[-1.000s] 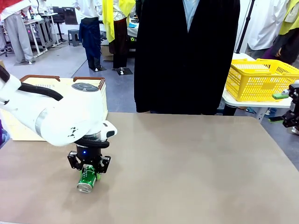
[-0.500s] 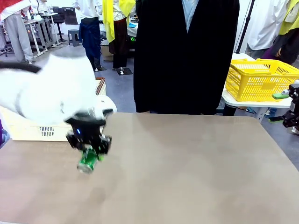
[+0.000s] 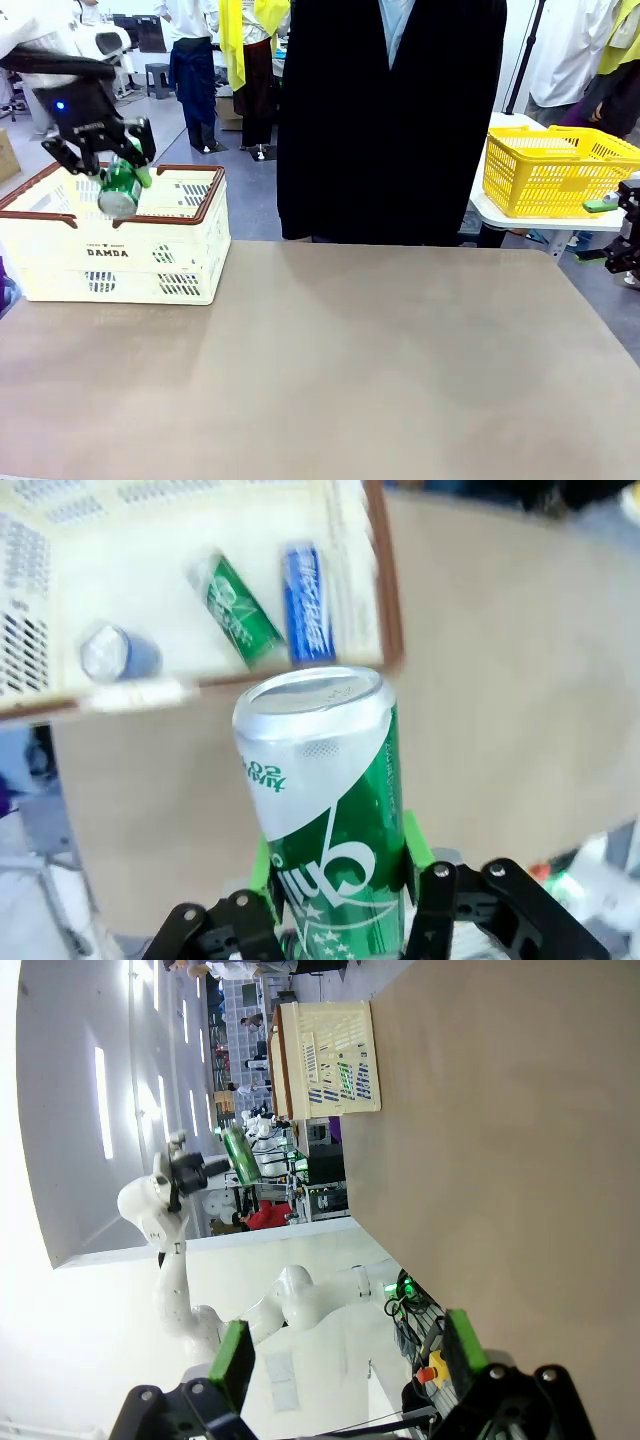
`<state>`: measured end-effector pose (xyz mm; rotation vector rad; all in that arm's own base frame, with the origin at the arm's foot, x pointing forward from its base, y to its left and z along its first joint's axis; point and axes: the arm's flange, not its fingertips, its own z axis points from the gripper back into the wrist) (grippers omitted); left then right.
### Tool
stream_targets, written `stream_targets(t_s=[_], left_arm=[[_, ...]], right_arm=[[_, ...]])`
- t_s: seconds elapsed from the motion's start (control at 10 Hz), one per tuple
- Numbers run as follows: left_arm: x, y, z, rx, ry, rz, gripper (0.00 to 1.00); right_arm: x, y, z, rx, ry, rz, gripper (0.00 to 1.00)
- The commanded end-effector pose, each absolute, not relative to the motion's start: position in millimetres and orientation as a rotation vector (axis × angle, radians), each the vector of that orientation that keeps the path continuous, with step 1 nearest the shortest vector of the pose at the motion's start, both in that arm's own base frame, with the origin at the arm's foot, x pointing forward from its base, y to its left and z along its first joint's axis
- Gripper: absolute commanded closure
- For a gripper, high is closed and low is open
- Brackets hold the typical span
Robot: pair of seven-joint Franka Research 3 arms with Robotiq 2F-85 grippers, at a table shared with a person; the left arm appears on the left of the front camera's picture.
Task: Place the drinks into the Shopping basket.
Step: Pick up one drink and place it into the Shopping basket.
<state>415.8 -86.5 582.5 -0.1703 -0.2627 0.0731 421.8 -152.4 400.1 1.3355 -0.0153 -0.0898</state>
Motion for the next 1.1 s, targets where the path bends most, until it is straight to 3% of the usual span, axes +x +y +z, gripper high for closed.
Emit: stream_targets(t_s=[0.0,0.2,0.3,0.4,0.8,1.0], left_arm=[[476,-90,559,-0.138,-0.306,0.152,1.00],[522,-72,544,-0.078,-0.168,0.164,1.00],[521,-69,553,-0.244,-0.144,0.146,1.00],[506,-64,528,-0.122,-0.234,0.147,1.00],[518,-66,523,-0.138,-0.197,0.145,1.00],[545,-60,562,-0.172,-0.141,0.073,1.00]], right_arm=[[420,-154,402,1.336,-0.013,-0.068,0.00],[420,-154,402,1.336,-0.013,-0.068,0.00],[420,-154,402,1.336,-0.013,-0.068,0.00],[420,-154,402,1.336,-0.013,-0.068,0.00],[420,-154,402,1.336,-0.013,-0.068,0.00],[420,-154,402,1.336,-0.013,-0.068,0.00]])
